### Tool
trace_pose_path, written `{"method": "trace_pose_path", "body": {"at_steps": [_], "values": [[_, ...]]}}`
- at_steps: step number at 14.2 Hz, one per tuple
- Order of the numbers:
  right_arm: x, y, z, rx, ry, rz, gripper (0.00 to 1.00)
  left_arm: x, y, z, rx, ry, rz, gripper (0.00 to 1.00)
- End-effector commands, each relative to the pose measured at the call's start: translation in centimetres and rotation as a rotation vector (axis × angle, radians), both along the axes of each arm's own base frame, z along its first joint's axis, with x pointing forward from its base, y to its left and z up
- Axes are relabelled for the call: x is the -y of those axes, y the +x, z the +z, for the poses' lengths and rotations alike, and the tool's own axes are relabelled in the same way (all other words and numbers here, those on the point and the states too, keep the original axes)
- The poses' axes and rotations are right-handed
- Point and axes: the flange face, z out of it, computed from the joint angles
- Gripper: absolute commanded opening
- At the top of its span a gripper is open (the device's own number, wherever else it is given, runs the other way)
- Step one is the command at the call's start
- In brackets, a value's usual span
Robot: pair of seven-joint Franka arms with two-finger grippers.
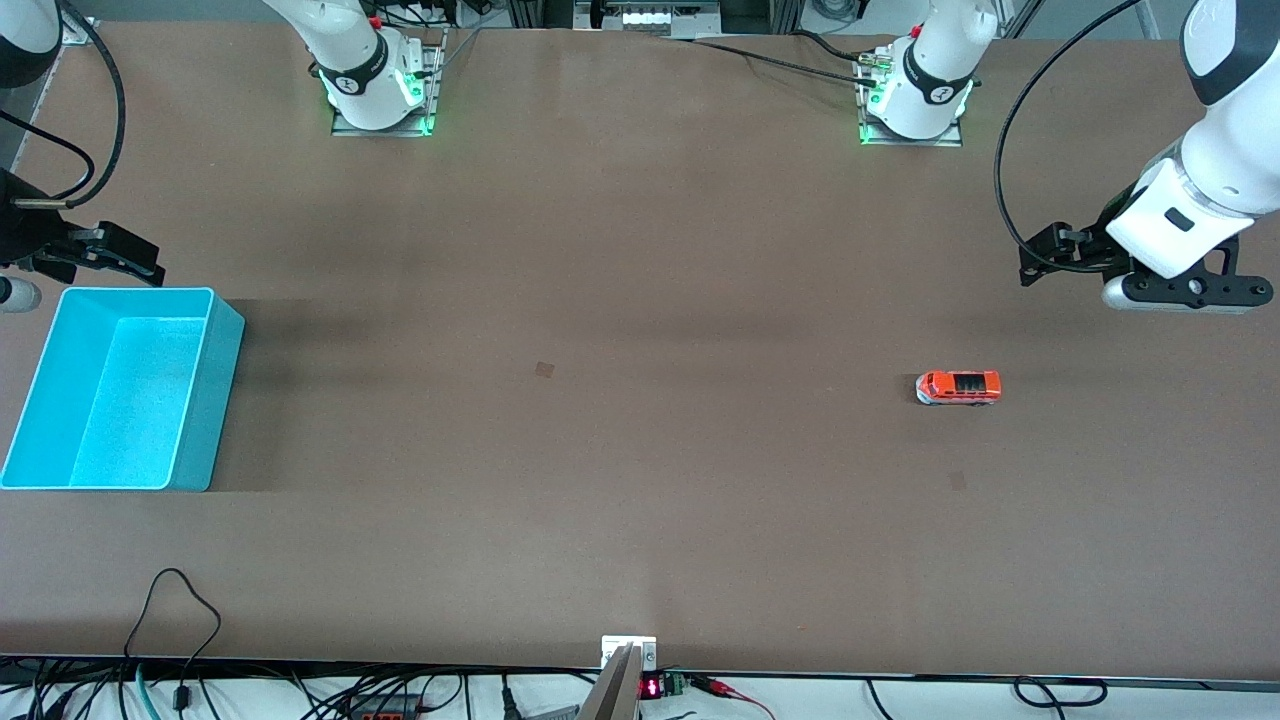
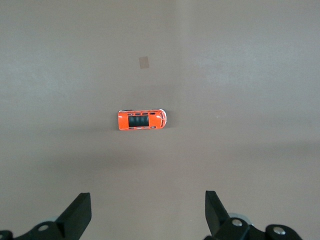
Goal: Wind up bus and store in blue box
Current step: 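Move the left gripper above the orange toy bus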
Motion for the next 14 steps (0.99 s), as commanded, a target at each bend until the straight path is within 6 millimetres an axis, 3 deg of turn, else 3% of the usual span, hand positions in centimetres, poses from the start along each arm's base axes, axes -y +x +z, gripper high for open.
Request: {"method": "trace_pose_path", "body": {"at_steps": [1, 10, 14], "values": [[0.2, 0.0, 0.3, 0.011, 0.009, 0.004, 1.0, -0.2, 0.3, 0.5, -0.007, -0.017, -0.014, 1.0], [0.2, 0.1, 0.3, 0.013, 0.012, 0.004, 1.0, -0.4, 0.4, 0.3, -0.017, -0.018, -0.006, 1.0], [0.0, 1.2, -2.2, -0.028, -0.001, 0.026, 1.0, -0.1, 0.1, 0.2, -0.041, -0.016, -0.011, 1.0]]}}
